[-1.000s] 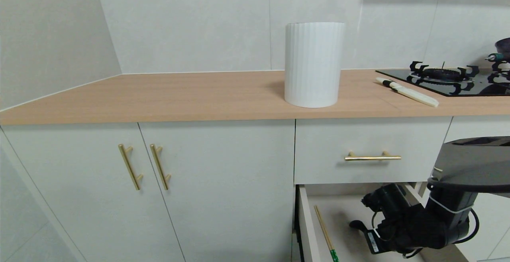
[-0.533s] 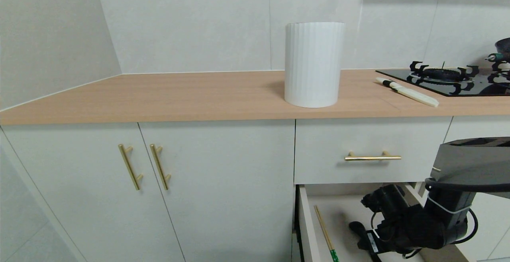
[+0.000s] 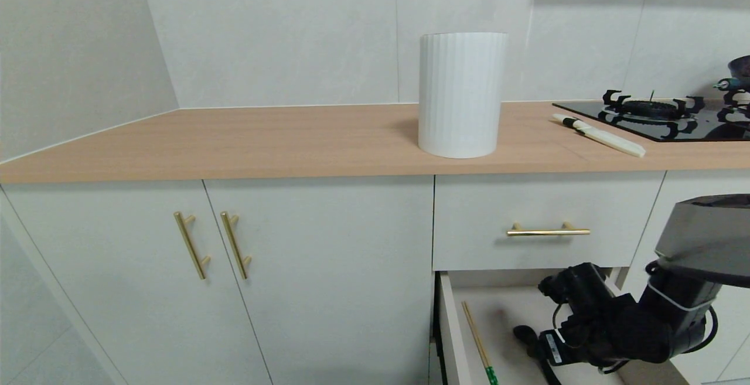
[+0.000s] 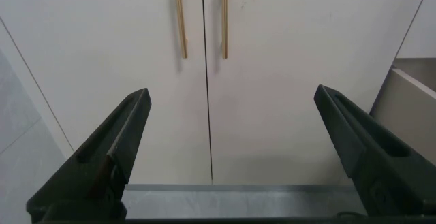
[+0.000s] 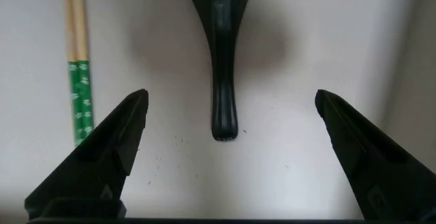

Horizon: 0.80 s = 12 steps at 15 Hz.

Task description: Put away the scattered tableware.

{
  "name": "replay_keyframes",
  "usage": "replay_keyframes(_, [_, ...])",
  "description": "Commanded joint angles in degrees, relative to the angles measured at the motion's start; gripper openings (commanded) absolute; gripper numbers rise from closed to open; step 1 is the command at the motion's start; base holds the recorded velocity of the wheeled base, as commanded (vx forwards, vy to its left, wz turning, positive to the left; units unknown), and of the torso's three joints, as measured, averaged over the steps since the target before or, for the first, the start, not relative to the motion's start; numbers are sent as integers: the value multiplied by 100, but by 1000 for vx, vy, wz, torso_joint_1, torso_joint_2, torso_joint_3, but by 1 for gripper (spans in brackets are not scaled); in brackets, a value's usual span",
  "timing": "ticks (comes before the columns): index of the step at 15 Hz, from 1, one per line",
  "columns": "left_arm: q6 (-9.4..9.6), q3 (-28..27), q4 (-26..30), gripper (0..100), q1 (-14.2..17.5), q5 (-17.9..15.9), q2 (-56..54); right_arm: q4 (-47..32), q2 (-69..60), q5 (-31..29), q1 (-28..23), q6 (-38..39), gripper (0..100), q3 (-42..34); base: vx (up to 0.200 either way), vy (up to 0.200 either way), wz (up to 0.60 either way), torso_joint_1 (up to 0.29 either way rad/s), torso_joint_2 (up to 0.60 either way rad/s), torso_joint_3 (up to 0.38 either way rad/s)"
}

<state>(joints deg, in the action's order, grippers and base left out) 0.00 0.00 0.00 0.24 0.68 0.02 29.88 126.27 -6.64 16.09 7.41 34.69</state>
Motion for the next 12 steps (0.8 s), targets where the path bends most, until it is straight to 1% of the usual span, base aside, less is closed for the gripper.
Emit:
replay_keyframes(1, [0, 0, 0, 100, 2, 2, -2, -422, -1131, 14, -53, -3, 100, -138, 0, 0, 0, 0, 0, 0])
replay_keyframes(3, [272, 0, 9, 100, 2, 2, -2, -1037, -1685, 67, -45, -12, 100, -94, 0, 0, 0, 0, 0, 0])
replay_keyframes(4, [185, 0, 9, 100, 2, -7, -2, -1459, -2133, 128, -10, -29, 100, -15, 0, 0, 0, 0, 0, 0])
replay_keyframes(5, [62, 0, 0, 100, 2, -7, -2, -1714, -2432, 163, 8, -38, 100, 20, 0, 0, 0, 0, 0, 0])
replay_keyframes(6, [-9, 0, 0, 100, 2, -7, -2, -1933, -2704, 181, 70, -38, 100, 55, 0, 0, 0, 0, 0, 0])
replay_keyframes(8, [0, 0, 0, 100, 2, -7, -2, -2557, -3284, 190, 175, -47, 100, 196, 0, 0, 0, 0, 0, 0])
replay_keyframes(9, [0, 0, 0, 100, 2, -7, -2, -3111, -3671, 190, 298, -47, 100, 354, 0, 0, 0, 0, 0, 0])
replay_keyframes(10, [0, 0, 0, 100, 2, -7, -2, -3269, -3759, 199, 333, -47, 100, 389, 0, 0, 0, 0, 0, 0])
replay_keyframes(11, [0, 0, 0, 100, 2, -7, -2, -3761, -4075, 278, 544, -47, 100, 512, 0, 0, 0, 0, 0, 0])
replay_keyframes(12, [0, 0, 0, 100, 2, -7, -2, -3964, -4207, 313, 641, -56, 100, 530, -200, 0, 0, -2, 2, -2])
